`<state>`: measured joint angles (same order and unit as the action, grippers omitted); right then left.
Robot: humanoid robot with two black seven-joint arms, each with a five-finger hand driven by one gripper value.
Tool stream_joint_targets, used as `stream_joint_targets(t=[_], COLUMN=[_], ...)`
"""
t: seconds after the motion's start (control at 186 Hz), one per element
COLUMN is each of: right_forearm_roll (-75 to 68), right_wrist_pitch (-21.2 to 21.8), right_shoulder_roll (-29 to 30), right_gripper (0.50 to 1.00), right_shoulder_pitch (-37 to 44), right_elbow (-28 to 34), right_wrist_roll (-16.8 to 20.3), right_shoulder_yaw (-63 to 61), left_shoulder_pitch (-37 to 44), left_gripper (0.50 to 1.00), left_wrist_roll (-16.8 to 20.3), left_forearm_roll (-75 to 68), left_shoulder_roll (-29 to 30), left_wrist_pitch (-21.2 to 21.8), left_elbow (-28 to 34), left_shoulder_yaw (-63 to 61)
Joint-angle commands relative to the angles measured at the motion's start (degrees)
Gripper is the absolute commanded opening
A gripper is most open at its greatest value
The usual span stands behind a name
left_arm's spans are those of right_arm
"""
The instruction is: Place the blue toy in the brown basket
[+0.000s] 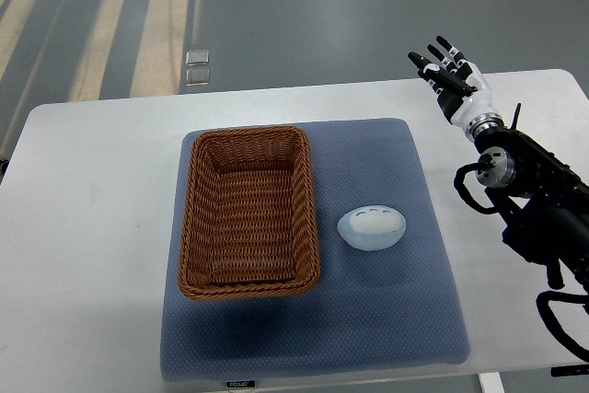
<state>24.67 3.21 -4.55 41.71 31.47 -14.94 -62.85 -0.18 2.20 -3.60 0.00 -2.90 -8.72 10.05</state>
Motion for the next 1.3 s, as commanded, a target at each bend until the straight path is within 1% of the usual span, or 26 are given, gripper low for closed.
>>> stream_joint_targets(t=[0.0,1.295], right_forearm_roll=[0.03,0.03], right_wrist_pitch=[-0.05,-0.40], right_shoulder_roll=[-0.02,-0.37], right_gripper=[0.913,0.913], right_shoulder_pitch=[-0.05,0.04], right_elbow=[0.00,-0.35], right_wrist_roll=[0.00,0.00], right_shoulder_yaw=[0.01,0.01], left_shoulder_pitch=[0.00,0.09], left_gripper=[1.000,1.000], left_wrist_roll=[0.00,-0.09], left_forearm_roll=[-0.01,-0.09], left_shoulder_roll=[0.00,0.00], left_wrist_pitch=[0.00,0.09], left_elbow=[-0.07,0.46], left_shoulder_yaw=[-0.03,-0.74])
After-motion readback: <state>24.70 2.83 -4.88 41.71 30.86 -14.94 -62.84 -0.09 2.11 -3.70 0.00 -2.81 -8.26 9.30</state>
